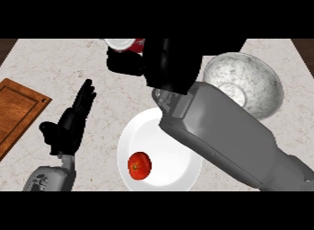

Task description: Pick the can from the plate and place it in the bowl

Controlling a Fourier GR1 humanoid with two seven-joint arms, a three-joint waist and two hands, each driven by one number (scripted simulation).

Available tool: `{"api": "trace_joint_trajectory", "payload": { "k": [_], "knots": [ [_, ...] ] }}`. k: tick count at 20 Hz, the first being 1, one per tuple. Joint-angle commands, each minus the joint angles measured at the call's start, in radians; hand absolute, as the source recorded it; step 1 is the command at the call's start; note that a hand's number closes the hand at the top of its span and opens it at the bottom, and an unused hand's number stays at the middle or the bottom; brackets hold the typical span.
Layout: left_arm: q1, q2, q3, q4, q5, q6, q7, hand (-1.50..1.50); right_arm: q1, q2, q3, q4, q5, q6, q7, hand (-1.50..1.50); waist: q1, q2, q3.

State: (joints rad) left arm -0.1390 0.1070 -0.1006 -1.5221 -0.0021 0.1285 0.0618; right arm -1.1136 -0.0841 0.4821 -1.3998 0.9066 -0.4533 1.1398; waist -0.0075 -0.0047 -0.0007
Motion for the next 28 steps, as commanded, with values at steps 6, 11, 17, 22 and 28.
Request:
{"api": "trace_joint_trajectory", "payload": {
  "k": [6,11,17,22,28],
  "knots": [
    [0.013,0.013,0.020,-0.015,0.026,-0.033,-0.005,0.00,-0.003,-0.118,-0.093,0.102,-0.006,0.225,0.044,1.50,0.007,0.001,0.000],
    [0.031,-0.018,-0.021,-0.036,-0.014,-0.003,0.006,0.00,0.137,-0.234,-0.096,0.137,-0.029,0.243,-0.118,1.50,0.005,0.002,0.001],
    [0.047,-0.006,-0.012,-0.068,-0.020,-0.008,0.029,0.00,0.229,-0.284,-0.195,0.201,-0.005,0.179,-0.210,1.50,0.011,0.004,0.001],
    [-0.035,0.002,0.030,-0.023,-0.011,-0.015,0.037,0.00,0.320,-0.307,-0.257,0.307,-0.004,0.085,-0.352,1.50,0.011,0.007,0.001],
    [0.051,-0.023,-0.004,-0.050,-0.030,-0.016,-0.006,0.00,0.405,-0.297,-0.332,0.349,-0.144,0.148,-0.487,1.50,0.013,0.005,0.001]
  ]
}}
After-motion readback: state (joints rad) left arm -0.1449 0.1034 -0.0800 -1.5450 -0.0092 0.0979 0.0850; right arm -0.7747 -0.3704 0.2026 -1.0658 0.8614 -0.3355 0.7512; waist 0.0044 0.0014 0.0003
